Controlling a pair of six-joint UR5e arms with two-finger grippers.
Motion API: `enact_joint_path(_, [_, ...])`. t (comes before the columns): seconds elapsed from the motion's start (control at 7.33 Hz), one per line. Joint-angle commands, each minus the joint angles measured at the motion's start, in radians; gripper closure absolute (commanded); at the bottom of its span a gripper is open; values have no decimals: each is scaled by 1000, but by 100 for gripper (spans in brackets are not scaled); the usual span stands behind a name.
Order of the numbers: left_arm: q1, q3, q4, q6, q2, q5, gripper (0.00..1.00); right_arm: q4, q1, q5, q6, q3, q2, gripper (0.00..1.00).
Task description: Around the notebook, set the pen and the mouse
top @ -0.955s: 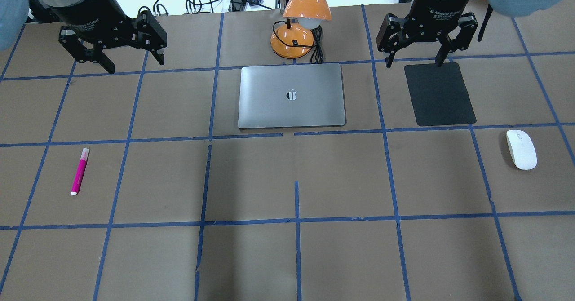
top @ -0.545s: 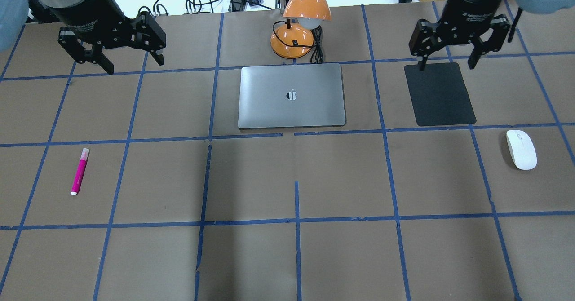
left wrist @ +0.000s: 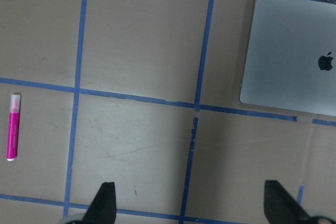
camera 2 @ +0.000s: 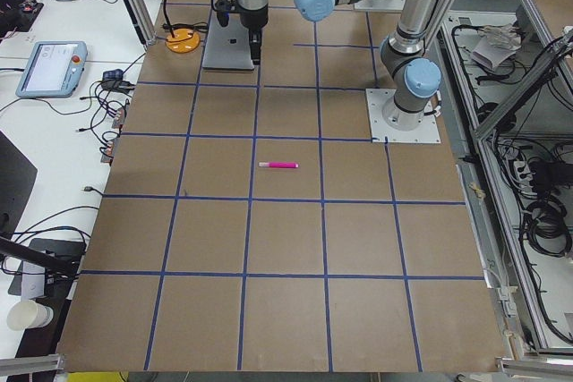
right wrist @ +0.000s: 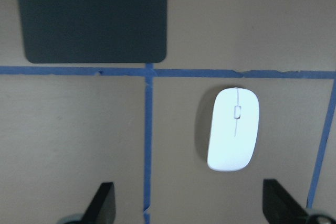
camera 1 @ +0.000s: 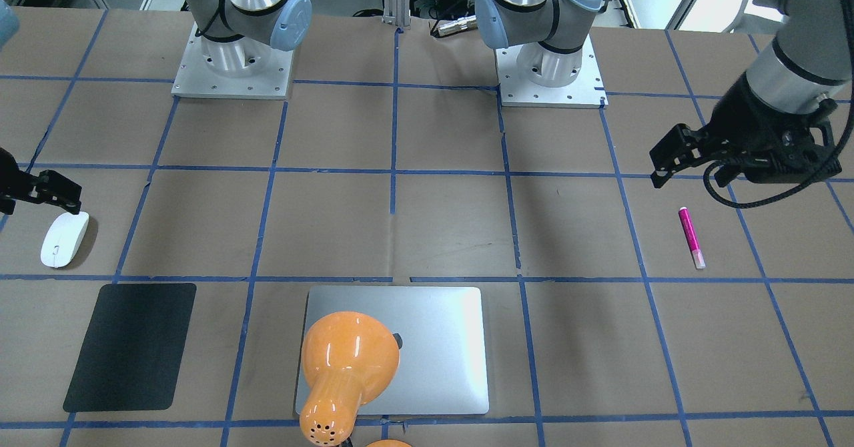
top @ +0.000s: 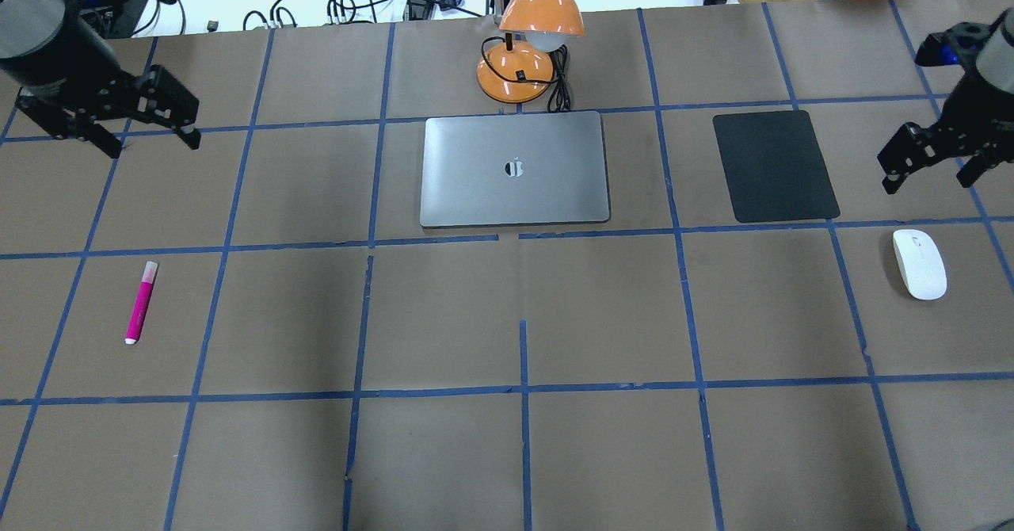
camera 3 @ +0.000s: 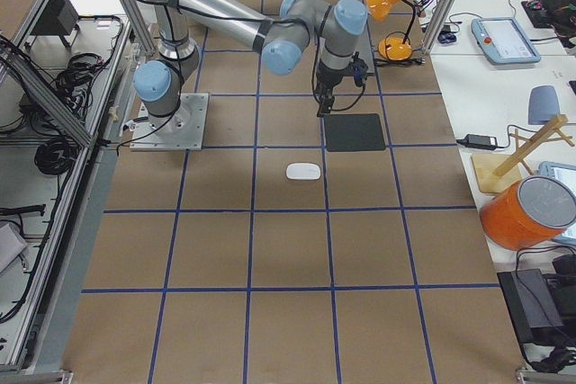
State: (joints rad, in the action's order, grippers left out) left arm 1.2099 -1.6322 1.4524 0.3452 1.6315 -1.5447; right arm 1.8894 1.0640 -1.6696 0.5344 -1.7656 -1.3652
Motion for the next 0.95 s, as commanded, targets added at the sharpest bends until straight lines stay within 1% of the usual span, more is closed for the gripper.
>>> enact_joint_path(0.0, [-156, -233, -308, 249, 36, 3, 0, 167, -108, -1, 117, -99, 69, 0])
enact_joint_path(0.14, [-206, -350, -495, 327, 75, 2, 0, 171, -116, -4, 118, -101, 89, 0])
enact_joint_path(0.27, [-260, -415, -621, 412, 134, -2, 0, 174, -118, -6, 128, -97, 136, 0])
enact_joint_path(0.41, [-297, -435, -698, 432, 198, -6, 0, 204, -118, -4, 139, -95, 171, 0])
enact_joint_path(0.55, [-308, -433, -719, 437, 256, -9, 0, 241, -118, -6, 138, -101, 187, 0])
enact_joint_path(0.68, [-311, -433, -721, 437, 280, -11, 0, 241, -118, -7, 157, -100, 210, 0])
enact_joint_path(0.82, [-313, -434, -724, 434, 281, -12, 0, 264, -118, -7, 198, -101, 216, 0])
